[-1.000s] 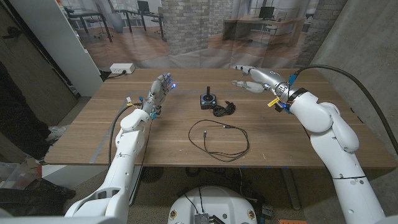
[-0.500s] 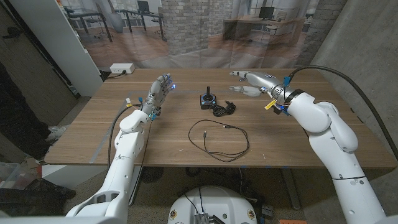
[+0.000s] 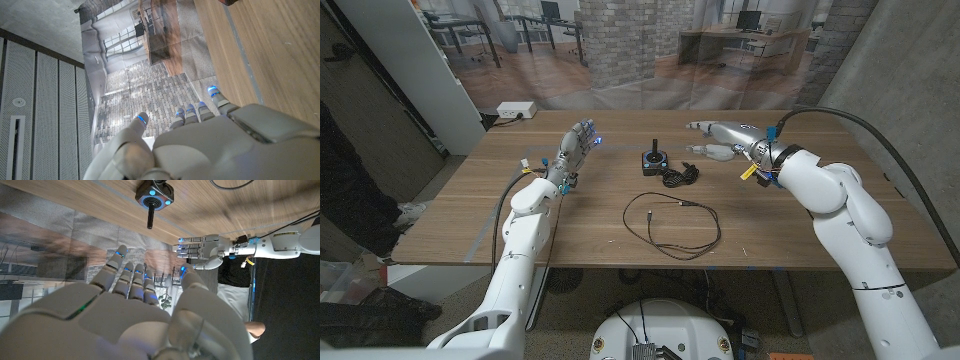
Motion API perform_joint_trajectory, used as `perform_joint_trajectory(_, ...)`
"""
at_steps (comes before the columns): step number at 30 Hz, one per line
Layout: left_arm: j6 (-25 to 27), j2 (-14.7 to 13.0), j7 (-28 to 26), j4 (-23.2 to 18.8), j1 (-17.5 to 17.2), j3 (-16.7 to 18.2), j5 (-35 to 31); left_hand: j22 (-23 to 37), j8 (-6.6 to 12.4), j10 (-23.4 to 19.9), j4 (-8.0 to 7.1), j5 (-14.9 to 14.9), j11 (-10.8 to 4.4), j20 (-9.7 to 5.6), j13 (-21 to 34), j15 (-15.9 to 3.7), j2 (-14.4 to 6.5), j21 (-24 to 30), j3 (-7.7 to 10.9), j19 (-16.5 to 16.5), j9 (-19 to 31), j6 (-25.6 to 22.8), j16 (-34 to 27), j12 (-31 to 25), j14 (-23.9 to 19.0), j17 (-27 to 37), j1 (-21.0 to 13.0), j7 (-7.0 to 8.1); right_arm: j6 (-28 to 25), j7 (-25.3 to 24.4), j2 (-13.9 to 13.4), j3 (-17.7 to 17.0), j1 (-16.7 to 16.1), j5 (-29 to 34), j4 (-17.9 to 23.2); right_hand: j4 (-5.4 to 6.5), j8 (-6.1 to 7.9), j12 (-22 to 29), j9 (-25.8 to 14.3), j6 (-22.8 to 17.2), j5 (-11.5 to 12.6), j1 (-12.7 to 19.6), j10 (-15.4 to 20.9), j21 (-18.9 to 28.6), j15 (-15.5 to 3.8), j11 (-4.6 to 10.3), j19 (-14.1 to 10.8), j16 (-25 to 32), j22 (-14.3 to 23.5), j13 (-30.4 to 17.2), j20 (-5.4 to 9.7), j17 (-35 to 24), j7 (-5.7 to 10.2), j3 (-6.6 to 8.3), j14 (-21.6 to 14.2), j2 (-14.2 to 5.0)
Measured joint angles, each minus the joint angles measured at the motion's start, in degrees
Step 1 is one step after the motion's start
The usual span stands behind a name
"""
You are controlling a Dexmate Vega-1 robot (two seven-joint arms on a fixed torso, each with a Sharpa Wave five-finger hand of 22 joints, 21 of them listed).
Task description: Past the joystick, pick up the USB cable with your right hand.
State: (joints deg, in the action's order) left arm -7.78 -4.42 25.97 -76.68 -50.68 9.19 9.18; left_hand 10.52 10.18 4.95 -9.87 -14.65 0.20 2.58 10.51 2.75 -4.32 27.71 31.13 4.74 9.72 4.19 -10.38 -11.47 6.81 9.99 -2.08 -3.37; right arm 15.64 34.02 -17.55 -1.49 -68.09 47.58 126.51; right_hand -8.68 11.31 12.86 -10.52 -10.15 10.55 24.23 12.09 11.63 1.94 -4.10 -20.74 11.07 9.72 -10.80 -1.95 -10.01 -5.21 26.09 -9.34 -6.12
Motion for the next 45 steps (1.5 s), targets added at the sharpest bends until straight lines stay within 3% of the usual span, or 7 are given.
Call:
perform_joint_trajectory(14, 0.1, 0.0, 0.2, 0.0, -0.1, 0.2, 0.1, 0.0, 0.00, 0.0, 0.00, 0.0, 0.00, 0.00, 0.0, 0.00, 0.0, 0.0, 0.00, 0.0, 0.0, 0.0, 0.0, 0.0, 0.0, 0.0, 0.0, 0.00, -0.8, 1.6, -0.3, 1.7, 0.8, 1.3, 0.0, 0.00, 0.00, -0.5, 0.0, -0.1, 0.0, 0.0, 0.3, 0.0, -0.11, 0.30, -0.3, 0.0, 0.0, 0.0, -0.31, 0.0, 0.09, 0.00, -0.5, 0.00)
perform_joint_trajectory(19, 0.2, -0.1, 0.2, 0.0, -0.1, 0.2, 0.1, 0.0, 0.00, 0.0, 0.00, 0.0, 0.00, 0.00, 0.0, 0.00, 0.0, 0.0, 0.00, 0.0, 0.0, 0.0, 0.0, 0.0, 0.0, 0.0, 0.0, 0.00, -1.4, 2.8, -0.5, 2.3, 1.2, 1.9, -0.2, 0.00, 0.00, -0.5, 0.0, -0.9, 0.0, 0.3, 1.0, 0.0, -0.62, 0.40, -0.5, 0.0, 0.0, 0.0, -0.42, 0.0, 0.91, 0.00, -1.0, -0.25)
perform_joint_trajectory(45, 0.3, -0.4, 0.6, 1.0, 0.4, 0.4, 0.2, 0.0, 0.00, -0.2, 0.00, 0.0, 0.21, 0.22, 0.0, 0.00, 0.0, -0.4, 0.00, -0.2, 0.0, 0.0, 0.0, 0.0, 0.0, 0.0, 0.0, -0.01, -3.0, 7.4, -0.9, 5.6, 3.5, 3.1, -1.6, -0.16, 0.45, -0.5, 0.0, -1.7, 0.0, 0.8, 2.2, 0.0, -0.92, 0.41, -1.6, 0.0, 0.0, 0.0, 0.22, 0.0, 1.33, 0.16, -2.3, -0.77)
